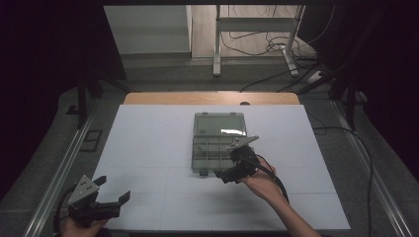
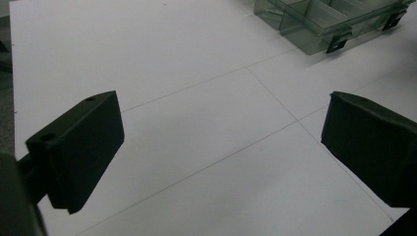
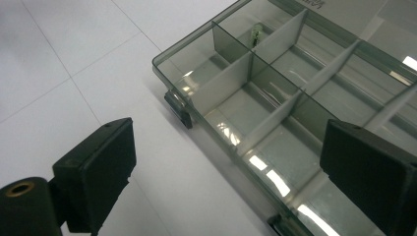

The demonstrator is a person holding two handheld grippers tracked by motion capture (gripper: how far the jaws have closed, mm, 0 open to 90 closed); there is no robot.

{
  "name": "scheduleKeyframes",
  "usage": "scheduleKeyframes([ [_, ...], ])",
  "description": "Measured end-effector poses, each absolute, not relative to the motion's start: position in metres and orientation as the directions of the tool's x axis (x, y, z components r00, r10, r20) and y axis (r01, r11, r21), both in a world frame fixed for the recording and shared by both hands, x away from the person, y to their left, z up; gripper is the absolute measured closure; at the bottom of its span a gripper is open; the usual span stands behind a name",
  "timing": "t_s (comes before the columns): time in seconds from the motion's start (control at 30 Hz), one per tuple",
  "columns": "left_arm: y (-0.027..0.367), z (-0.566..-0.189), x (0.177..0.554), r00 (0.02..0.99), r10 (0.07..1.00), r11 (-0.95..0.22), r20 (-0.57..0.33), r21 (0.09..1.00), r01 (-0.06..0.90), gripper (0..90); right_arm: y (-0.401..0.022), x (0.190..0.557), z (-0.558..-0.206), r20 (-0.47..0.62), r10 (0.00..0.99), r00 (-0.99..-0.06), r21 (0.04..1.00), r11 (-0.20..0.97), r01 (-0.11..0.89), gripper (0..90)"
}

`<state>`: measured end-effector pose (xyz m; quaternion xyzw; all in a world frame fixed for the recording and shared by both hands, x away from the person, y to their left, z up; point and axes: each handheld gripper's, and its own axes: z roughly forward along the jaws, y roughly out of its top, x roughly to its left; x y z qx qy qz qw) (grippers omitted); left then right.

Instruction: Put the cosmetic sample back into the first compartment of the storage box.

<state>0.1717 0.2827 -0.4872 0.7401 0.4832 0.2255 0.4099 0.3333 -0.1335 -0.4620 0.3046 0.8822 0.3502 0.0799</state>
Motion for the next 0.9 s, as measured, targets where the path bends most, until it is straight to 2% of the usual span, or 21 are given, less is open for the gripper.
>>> scheduleKeyframes([
  [0.27, 0.283, -0.487, 0.172, 0.432, 0.900, -0.197, -0.062, 0.825, 0.530, 2.9, -0.152, 0.326, -0.465, 0.076, 0.607, -0.791, 0.677, 0.551, 0.488, 0.0],
  [0.9, 0.283, -0.487, 0.171, 0.430, 0.900, -0.191, -0.068, 0.826, 0.531, 2.8, -0.194, 0.296, -0.455, 0.007, 0.652, -0.758, 0.725, 0.519, 0.453, 1.2],
])
